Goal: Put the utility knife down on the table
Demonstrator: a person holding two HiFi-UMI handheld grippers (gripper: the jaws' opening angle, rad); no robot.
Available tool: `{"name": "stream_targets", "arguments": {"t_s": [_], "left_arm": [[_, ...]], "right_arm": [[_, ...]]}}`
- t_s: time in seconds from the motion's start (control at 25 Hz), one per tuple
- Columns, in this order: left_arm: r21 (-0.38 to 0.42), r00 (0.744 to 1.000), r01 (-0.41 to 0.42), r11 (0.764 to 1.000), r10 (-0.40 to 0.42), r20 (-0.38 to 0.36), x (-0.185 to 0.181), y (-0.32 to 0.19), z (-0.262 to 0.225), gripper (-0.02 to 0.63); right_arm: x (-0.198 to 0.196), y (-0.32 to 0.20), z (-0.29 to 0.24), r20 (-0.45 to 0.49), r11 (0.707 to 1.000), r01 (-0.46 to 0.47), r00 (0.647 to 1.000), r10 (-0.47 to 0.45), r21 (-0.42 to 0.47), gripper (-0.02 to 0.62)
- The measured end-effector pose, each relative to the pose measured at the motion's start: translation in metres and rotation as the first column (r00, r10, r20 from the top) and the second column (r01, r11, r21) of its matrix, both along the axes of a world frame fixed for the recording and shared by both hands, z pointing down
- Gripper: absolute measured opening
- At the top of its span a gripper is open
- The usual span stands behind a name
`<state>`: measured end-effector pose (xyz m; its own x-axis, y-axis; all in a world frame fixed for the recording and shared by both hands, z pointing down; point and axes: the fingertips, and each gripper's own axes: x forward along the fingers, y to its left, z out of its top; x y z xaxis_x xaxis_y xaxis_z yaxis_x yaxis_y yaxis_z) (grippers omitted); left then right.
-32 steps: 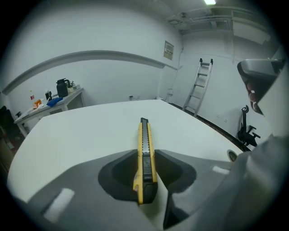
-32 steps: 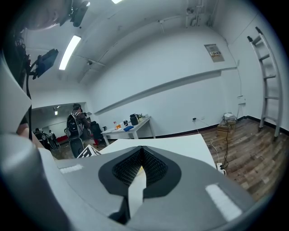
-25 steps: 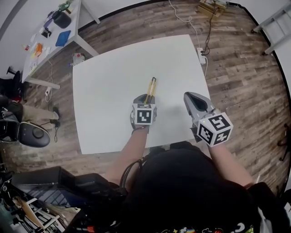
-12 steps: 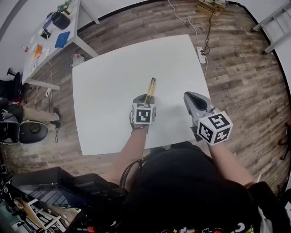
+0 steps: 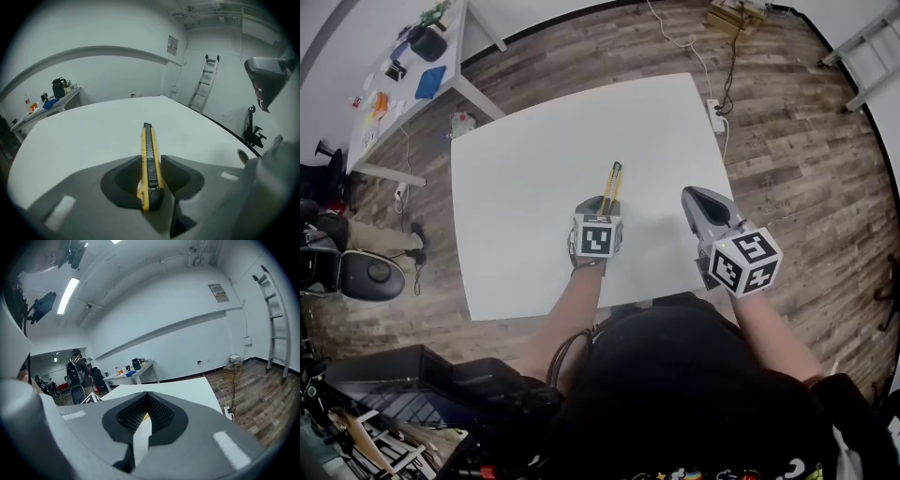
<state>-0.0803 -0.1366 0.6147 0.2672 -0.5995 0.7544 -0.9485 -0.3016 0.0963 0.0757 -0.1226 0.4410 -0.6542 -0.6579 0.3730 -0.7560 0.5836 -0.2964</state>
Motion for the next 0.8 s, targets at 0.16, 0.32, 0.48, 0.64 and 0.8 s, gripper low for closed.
{"name": "stream_targets", "arguments": {"t_s": [0.16, 0.32, 0.48, 0.64, 0.8], "left_arm": [[0.013, 1.000, 0.002, 1.000, -0.002, 0.003, -0.004, -0.001, 0.000, 0.127], [0.022, 1.000, 0.004, 1.000, -0.004, 0.003, -0.007, -0.001, -0.007, 0.127], [0.051, 1.000, 0.010, 0.999, -0.009, -0.015, -0.006, 0.002, -0.025, 0.127], [0.133, 0.999, 0.022, 0.991, -0.017, -0.040, -0.015, 0.004, -0.066, 0.127], [0.228, 0.996, 0.075, 0.971, -0.062, -0.063, -0.035, 0.018, -0.115, 0.037]], "right_arm": [[0.000, 0.000, 0.001, 0.002, 1.000, -0.005, 1.000, 0.005, -0.003, 0.023], [0.000, 0.001, 0.000, 0.003, 1.000, -0.006, 1.000, 0.006, -0.001, 0.023], [0.000, 0.003, -0.002, 0.008, 1.000, -0.002, 1.000, 0.002, 0.003, 0.023], [-0.007, 0.004, -0.003, 0.016, 1.000, 0.011, 1.000, -0.011, 0.009, 0.023], [-0.021, 0.004, -0.007, 0.021, 0.999, 0.035, 0.999, -0.035, 0.017, 0.023]]}}
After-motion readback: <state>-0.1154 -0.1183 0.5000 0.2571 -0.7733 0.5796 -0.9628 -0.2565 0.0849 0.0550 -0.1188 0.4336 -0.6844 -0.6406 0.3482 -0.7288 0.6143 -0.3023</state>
